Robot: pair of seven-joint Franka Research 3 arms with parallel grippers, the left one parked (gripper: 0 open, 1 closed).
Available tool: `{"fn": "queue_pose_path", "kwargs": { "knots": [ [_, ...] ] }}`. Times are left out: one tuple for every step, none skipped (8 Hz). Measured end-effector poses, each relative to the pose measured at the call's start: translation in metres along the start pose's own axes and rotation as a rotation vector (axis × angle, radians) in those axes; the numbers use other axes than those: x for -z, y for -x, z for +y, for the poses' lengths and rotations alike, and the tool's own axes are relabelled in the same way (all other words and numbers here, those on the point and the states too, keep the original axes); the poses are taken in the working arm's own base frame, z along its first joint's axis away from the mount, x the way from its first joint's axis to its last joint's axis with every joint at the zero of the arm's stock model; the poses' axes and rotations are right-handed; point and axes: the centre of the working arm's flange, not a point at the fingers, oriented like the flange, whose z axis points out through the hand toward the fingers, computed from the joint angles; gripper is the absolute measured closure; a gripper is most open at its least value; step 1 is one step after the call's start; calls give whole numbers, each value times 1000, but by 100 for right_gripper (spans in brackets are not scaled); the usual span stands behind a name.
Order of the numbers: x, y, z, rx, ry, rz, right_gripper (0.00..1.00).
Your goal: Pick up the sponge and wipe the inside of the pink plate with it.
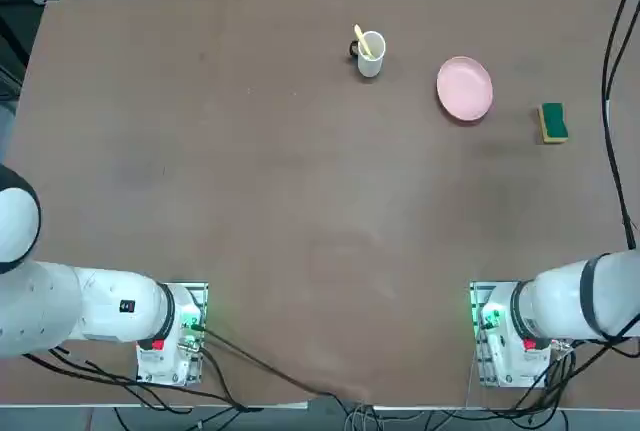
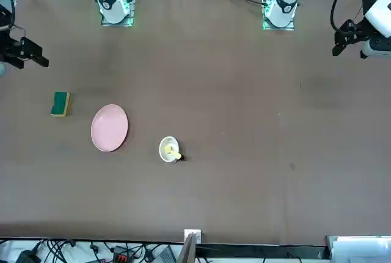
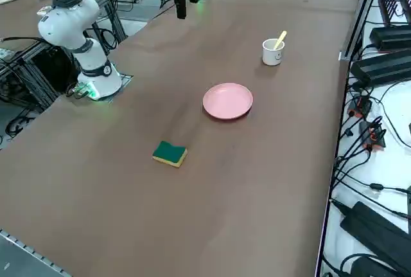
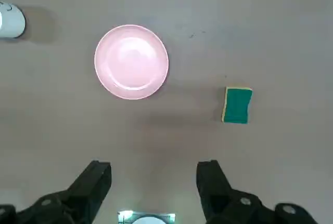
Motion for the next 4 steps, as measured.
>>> {"fn": "queue_pose_path", "kwargs": {
  "knots": [
    [-1,-4,1,-8,4,12,0],
    [-5,-11,4,-15,11,29,0],
    [-18,-23,11,-27,18,43,0],
    [-40,-38,30,-45,23,53,0]
  ]
}}
